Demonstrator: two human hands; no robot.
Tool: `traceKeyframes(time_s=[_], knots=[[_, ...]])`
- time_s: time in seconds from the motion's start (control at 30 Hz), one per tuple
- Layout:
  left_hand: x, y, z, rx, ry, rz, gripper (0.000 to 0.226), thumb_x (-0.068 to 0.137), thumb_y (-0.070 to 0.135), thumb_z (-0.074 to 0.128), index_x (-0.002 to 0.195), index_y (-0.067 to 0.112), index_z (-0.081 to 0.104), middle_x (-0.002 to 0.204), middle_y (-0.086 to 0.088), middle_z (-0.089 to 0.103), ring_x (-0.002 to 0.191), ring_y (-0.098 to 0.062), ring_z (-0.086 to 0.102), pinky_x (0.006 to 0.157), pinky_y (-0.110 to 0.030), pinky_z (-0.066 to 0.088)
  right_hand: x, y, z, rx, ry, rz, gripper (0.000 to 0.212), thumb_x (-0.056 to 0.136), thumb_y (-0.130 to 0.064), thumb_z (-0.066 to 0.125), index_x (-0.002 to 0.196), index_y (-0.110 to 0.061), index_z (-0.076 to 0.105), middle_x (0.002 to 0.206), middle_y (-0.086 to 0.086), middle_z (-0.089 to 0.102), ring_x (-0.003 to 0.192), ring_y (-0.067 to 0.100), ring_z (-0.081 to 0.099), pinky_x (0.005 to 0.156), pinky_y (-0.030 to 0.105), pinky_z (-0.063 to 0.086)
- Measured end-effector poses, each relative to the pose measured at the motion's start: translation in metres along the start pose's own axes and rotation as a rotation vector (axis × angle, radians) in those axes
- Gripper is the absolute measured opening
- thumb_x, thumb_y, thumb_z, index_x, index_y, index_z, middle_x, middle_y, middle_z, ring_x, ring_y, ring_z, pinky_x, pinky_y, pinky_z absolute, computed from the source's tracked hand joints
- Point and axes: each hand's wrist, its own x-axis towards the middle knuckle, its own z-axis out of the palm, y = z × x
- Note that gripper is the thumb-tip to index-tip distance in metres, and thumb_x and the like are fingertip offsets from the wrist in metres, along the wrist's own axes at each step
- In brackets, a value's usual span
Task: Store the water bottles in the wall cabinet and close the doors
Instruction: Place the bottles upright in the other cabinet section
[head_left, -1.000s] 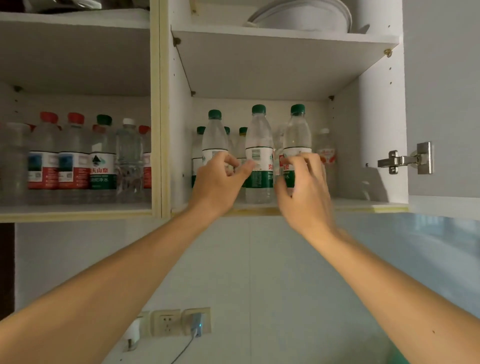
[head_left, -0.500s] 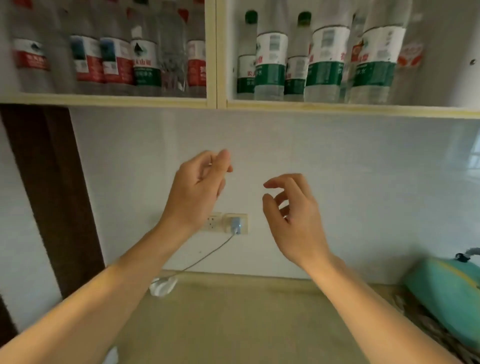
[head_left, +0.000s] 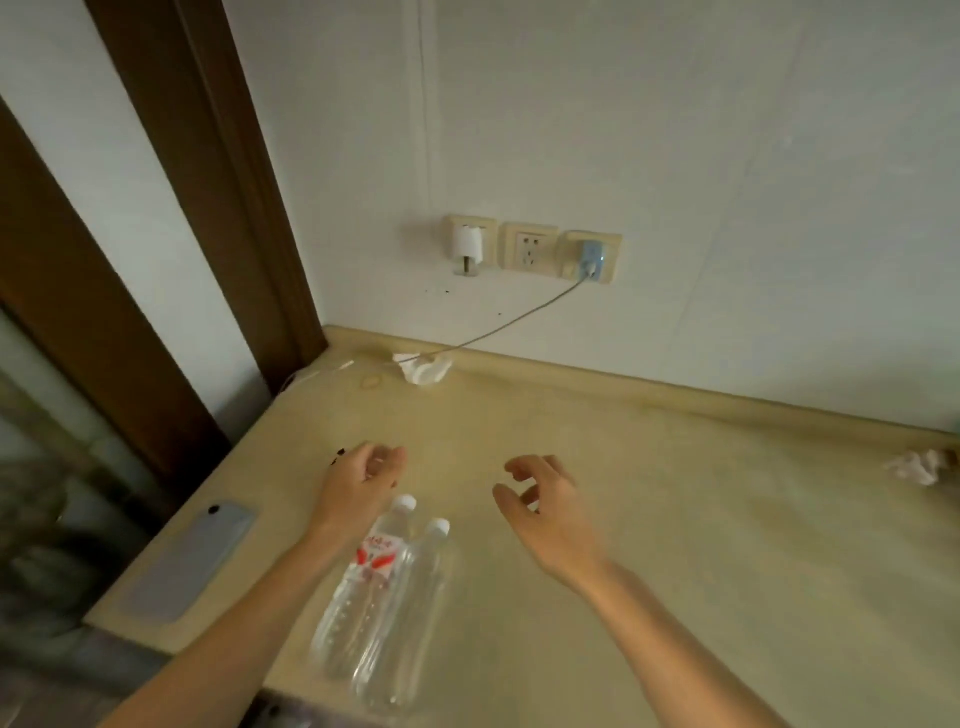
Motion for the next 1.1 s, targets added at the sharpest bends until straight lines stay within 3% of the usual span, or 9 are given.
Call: traceKeyframes(time_s=[0.07,0.2,0.27,0.37,0.57,0.7,0.8,0.97,1.1], knots=[[-0.010,-0.039,-0.001,0.096,-0.048,-0.085,0.024,0.097,0.041,0.062,0.093,0.017,0.065,0.084,0.002,0.068,0.077,-0.016,0.065,0.065,-0.025,0.044,-0.013,0.009,0.033,0.010,-0.089,0.067,0.034,0.095,-0.032,0.066,0.126,-0.019,0.064,0.120,-0.001,0.057,0.088,0.012,0.064,0.083,0.022,0.050],[-0.028,-0.084,-0.002,0.215,-0.149,-0.232,0.040,0.091,0.042,0.072,0.116,0.014,0.058,0.104,0.001,0.064,0.089,-0.013,0.062,0.068,-0.022,0.043,-0.029,0.019,0.083,-0.006,-0.243,0.166,0.047,0.094,-0.041,0.066,0.136,-0.021,0.057,0.124,-0.002,0.053,0.099,0.013,0.061,0.085,0.021,0.045],[-0.036,-0.095,-0.001,0.221,-0.175,-0.288,0.045,0.086,0.048,0.075,0.113,0.017,0.057,0.103,0.006,0.064,0.089,-0.009,0.063,0.067,-0.021,0.043,-0.034,0.022,0.102,0.007,-0.292,0.224,0.057,0.093,-0.045,0.067,0.141,-0.020,0.052,0.128,-0.001,0.052,0.107,0.013,0.059,0.087,0.021,0.044],[-0.045,-0.101,0.002,0.207,-0.195,-0.338,0.040,0.084,0.055,0.074,0.102,0.024,0.058,0.100,0.013,0.065,0.084,-0.004,0.066,0.063,-0.022,0.048,-0.038,0.024,0.123,0.057,-0.343,0.336,0.069,0.091,-0.048,0.068,0.148,-0.020,0.041,0.132,0.003,0.052,0.114,0.019,0.058,0.093,0.032,0.051],[-0.050,-0.098,0.001,0.199,-0.219,-0.311,0.039,0.084,0.049,0.077,0.106,0.022,0.059,0.099,0.012,0.065,0.081,0.000,0.064,0.059,-0.017,0.047,-0.042,0.024,0.147,0.188,-0.333,0.479,0.082,0.085,-0.042,0.074,0.150,-0.018,0.030,0.121,0.004,0.051,0.116,0.027,0.057,0.091,0.048,0.057],[-0.054,-0.091,0.011,0.219,-0.218,-0.295,0.040,0.083,0.049,0.077,0.106,0.021,0.058,0.100,0.009,0.065,0.085,-0.005,0.063,0.066,-0.022,0.049,-0.043,0.032,0.143,0.195,-0.294,0.514,0.084,0.084,-0.035,0.078,0.151,-0.016,0.031,0.130,0.010,0.051,0.114,0.030,0.060,0.090,0.051,0.057],[-0.060,-0.085,0.028,0.223,-0.243,-0.276,0.043,0.082,0.051,0.077,0.105,0.020,0.058,0.102,0.006,0.065,0.090,-0.011,0.065,0.078,-0.033,0.055,-0.048,0.043,0.126,0.198,-0.293,0.539,0.083,0.083,-0.032,0.078,0.150,-0.018,0.032,0.132,0.011,0.051,0.115,0.030,0.060,0.086,0.049,0.060],[-0.074,-0.069,0.073,0.251,-0.317,-0.245,0.049,0.078,0.058,0.076,0.104,0.022,0.056,0.106,0.001,0.064,0.091,-0.017,0.067,0.081,-0.039,0.058,-0.066,0.070,0.082,0.215,-0.248,0.587,0.066,0.083,-0.024,0.080,0.137,-0.019,0.043,0.111,0.008,0.060,0.092,0.022,0.067,0.059,0.032,0.061],[-0.087,-0.048,0.114,0.250,-0.400,-0.225,0.064,0.068,0.072,0.072,0.105,0.022,0.054,0.106,0.001,0.062,0.089,-0.016,0.066,0.076,-0.037,0.057,-0.082,0.096,0.045,0.190,-0.202,0.641,0.054,0.083,-0.021,0.080,0.117,-0.032,0.040,0.096,0.002,0.061,0.084,0.018,0.066,0.060,0.030,0.057]])
